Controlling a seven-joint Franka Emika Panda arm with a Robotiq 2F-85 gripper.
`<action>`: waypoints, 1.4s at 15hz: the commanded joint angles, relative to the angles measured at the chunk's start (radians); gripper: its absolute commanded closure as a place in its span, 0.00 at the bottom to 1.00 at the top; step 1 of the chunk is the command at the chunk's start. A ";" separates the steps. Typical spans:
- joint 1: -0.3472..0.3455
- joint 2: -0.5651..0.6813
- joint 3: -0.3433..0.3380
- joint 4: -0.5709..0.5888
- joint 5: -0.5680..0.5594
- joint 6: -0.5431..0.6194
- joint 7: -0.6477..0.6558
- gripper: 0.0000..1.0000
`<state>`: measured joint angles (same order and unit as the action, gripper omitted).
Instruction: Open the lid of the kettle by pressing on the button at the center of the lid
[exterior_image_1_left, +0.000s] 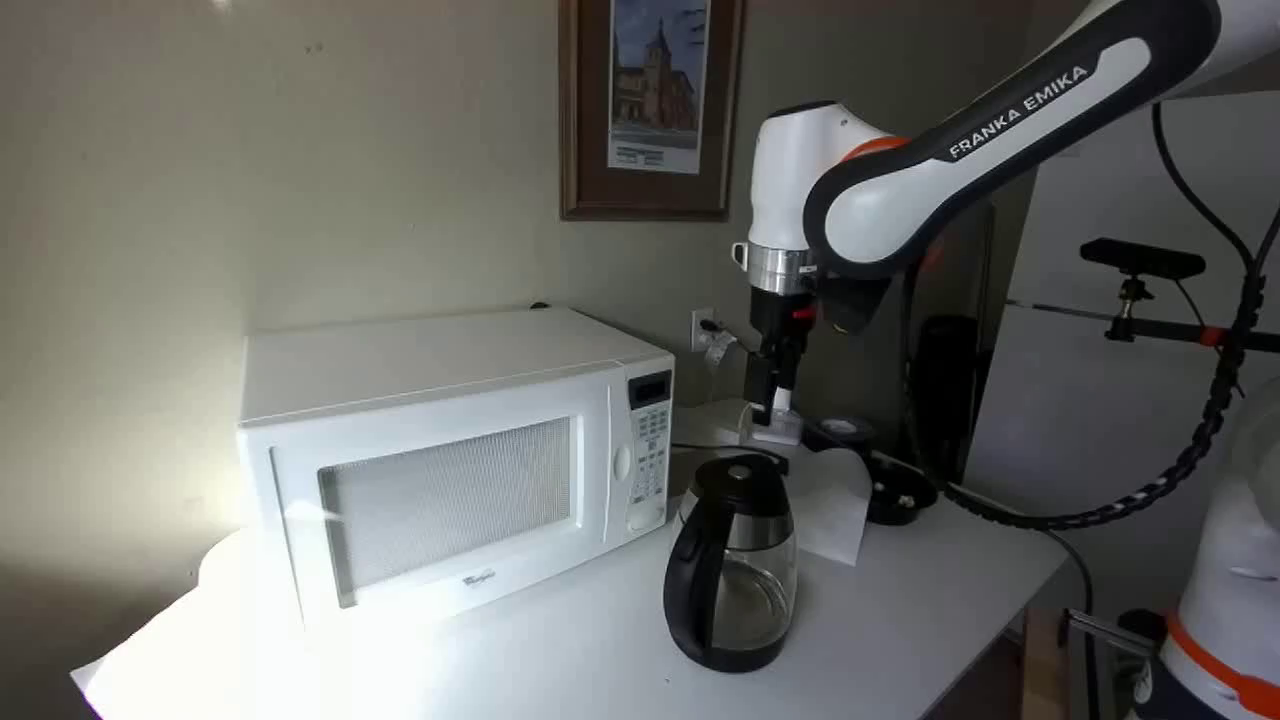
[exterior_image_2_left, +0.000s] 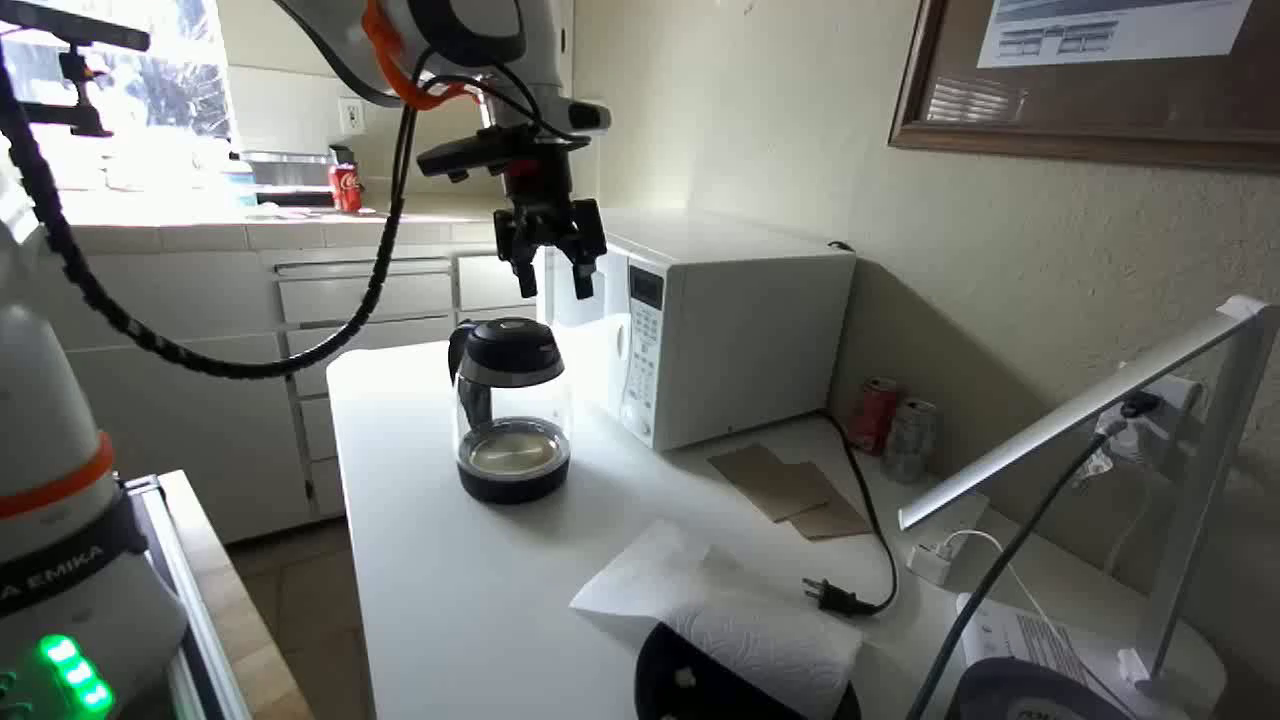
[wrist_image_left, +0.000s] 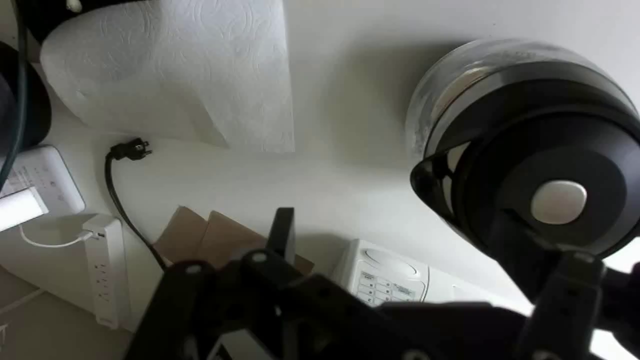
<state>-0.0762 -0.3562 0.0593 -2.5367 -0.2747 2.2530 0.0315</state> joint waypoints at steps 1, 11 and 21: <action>0.013 0.000 -0.012 0.002 -0.005 -0.004 0.004 0.00; 0.086 0.015 -0.010 0.004 0.079 -0.006 -0.051 0.00; 0.107 0.081 -0.027 -0.008 0.172 0.077 -0.098 0.87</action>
<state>0.0206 -0.3062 0.0466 -2.5389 -0.1285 2.2783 -0.0446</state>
